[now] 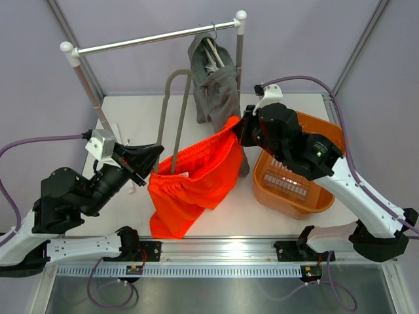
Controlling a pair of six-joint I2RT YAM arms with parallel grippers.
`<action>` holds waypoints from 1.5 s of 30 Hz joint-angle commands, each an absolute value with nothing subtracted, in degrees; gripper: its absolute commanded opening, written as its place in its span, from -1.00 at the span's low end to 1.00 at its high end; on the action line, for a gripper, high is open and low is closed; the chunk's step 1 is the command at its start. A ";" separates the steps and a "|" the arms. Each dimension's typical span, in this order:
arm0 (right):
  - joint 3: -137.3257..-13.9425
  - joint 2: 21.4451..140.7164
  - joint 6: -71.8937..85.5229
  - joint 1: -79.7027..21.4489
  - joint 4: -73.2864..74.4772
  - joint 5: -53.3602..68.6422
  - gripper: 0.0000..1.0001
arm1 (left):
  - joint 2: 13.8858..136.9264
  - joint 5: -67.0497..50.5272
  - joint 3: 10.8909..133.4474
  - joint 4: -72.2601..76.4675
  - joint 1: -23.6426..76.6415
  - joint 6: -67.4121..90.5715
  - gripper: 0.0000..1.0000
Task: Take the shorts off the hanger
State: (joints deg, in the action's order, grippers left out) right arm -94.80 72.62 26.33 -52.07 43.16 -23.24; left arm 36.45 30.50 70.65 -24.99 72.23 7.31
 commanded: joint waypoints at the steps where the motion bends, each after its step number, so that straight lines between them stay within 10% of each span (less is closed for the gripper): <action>1: -96.86 74.44 25.75 -51.24 41.92 -19.34 -1.00 | 36.21 33.48 71.98 -18.90 72.16 6.77 -1.00; 17: -94.92 77.78 27.07 -73.65 43.06 -25.75 -1.00 | 43.50 40.25 75.14 4.21 72.07 -7.55 -1.00; 45: -96.85 76.55 23.64 -74.62 45.79 -30.15 -1.00 | 34.80 20.91 65.20 17.85 72.16 -11.16 -1.00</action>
State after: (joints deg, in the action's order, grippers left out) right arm -94.19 76.79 24.40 -74.11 46.46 -28.03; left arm 35.00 23.79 63.81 10.72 72.20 -11.57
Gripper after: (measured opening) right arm 0.031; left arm 0.049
